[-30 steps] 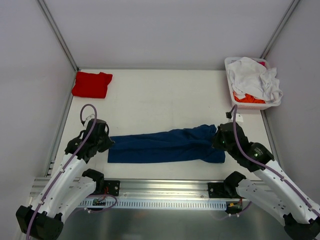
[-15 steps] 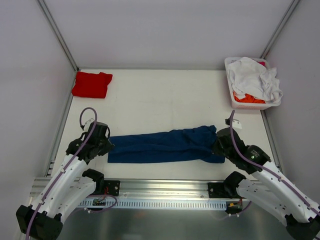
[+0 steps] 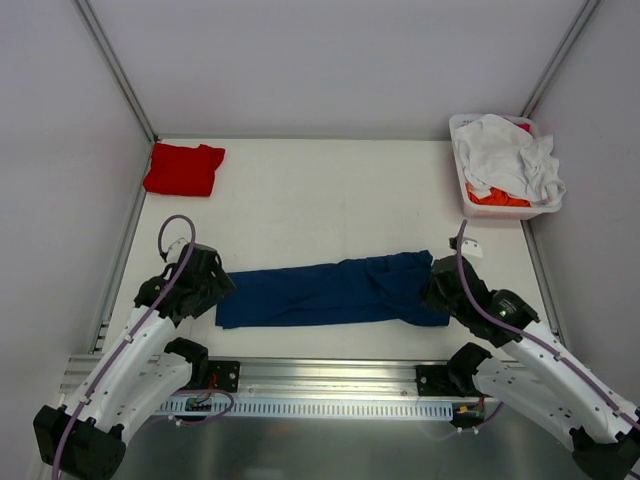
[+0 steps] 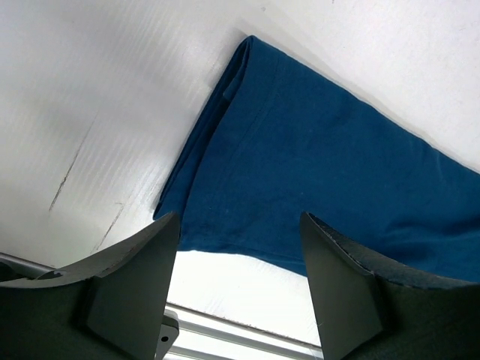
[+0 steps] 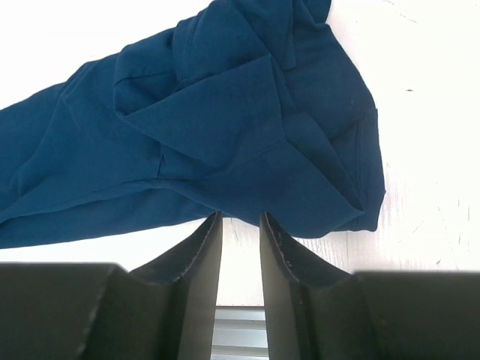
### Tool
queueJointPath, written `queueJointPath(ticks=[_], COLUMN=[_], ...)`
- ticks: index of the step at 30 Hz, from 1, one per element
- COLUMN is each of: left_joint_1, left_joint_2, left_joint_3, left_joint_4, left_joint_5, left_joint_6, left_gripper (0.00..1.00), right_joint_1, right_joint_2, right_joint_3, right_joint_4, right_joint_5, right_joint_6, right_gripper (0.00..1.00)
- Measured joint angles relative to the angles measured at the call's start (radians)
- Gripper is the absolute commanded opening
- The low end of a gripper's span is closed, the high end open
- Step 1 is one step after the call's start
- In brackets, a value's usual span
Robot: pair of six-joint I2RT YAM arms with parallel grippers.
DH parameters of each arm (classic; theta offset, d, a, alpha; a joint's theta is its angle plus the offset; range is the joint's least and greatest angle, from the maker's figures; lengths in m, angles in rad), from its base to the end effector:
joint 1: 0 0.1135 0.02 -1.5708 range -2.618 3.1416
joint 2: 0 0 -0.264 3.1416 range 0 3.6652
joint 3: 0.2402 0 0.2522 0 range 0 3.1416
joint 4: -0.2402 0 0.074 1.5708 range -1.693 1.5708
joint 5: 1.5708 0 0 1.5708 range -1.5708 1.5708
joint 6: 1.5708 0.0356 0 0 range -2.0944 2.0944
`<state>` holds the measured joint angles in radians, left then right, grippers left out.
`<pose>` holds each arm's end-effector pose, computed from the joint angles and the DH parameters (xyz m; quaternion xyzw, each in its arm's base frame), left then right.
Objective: Fold and stack the t-shirts
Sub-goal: Fold the tshirt
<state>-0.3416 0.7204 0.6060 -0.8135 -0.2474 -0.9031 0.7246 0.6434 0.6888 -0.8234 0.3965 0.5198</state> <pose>0.1319 -0.0376 0.2324 -0.2983 0.8939 -0.0877 0.3230 0.1041 0.0738 0.2679 -0.0168 0.9074 0.0730 0.4135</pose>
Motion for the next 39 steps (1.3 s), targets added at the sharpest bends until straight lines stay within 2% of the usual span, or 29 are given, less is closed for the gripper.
queueJointPath(ticks=[12,20,27,39], left_joint_1=[0.000,-0.006,-0.006,-0.012], left_joint_2=[0.113,0.162,0.308,0.480], left_joint_3=[-0.001,-0.021,-0.059,-0.031], left_joint_4=[0.078,0.152,0.239,0.333], left_joint_5=[-0.004,0.006,0.029,0.034], left_joint_6=[0.023,0.037,0.061,0.127], left_gripper=[0.67,0.68,0.69,0.70], right_joint_1=[0.001,0.001,0.000,-0.001], right_joint_2=[0.287,0.402,0.433,0.670], right_joint_3=[0.002,0.004,0.003,-0.080], right_joint_4=[0.168,0.270,0.329,0.548], right_joint_5=[-0.021,-0.073,-0.105,-0.264], right_joint_6=[-0.081,-0.094,-0.091,-0.050], right_gripper=[0.34,0.35,0.36,0.36])
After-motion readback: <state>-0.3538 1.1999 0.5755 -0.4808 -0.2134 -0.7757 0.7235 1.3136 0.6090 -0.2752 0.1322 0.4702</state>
